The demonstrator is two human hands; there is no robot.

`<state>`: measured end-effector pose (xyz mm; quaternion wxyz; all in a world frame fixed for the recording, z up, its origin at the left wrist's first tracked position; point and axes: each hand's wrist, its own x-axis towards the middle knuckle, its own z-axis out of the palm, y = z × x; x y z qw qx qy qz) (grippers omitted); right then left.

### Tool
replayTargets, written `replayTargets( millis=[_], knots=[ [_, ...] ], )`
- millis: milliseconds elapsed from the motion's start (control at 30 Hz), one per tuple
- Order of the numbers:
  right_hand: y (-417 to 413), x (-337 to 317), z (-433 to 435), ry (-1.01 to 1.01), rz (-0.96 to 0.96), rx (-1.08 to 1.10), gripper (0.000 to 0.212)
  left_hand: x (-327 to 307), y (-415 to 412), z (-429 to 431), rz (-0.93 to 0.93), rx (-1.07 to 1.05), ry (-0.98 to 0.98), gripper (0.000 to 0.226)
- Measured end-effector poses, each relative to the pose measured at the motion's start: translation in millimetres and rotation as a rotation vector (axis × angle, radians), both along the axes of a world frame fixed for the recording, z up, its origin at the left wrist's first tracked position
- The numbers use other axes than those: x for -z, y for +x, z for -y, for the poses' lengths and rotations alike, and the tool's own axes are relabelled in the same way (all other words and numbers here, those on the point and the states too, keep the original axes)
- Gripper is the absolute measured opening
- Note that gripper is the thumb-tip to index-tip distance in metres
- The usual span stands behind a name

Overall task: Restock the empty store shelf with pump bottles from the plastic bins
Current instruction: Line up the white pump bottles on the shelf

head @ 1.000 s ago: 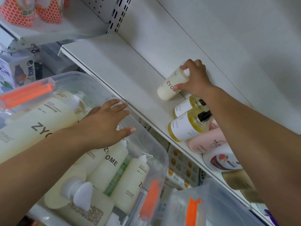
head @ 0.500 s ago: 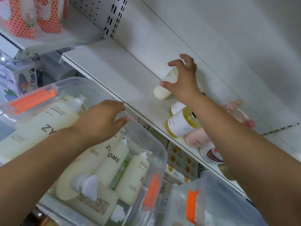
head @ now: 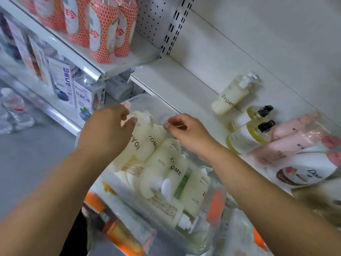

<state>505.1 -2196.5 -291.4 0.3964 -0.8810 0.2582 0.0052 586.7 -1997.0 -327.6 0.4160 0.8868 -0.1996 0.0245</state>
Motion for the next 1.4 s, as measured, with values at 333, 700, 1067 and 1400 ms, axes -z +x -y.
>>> replayTargets(
  millis=[333, 700, 1067, 1400],
  knots=[
    [40.1, 11.8, -67.6, 0.347, -0.321, 0.105, 0.085, 21.1, 24.1, -40.8, -0.281, -0.051, 0.14, 0.047],
    [32.2, 17.2, -83.1, 0.463, -0.087, 0.319, 0.052, 31.7, 23.3, -32.4, -0.238, -0.011, 0.208, 0.054],
    [-33.6, -18.2, -23.7, 0.598, 0.472, 0.531, 0.053, 20.4, 1.9, 22.4, 0.098, 0.083, -0.083, 0.041],
    [-83.7, 13.7, 7.8, 0.201, 0.252, 0.654, 0.067, 35.3, -0.1, 53.7, 0.051, 0.156, 0.536, 0.106]
  ],
)
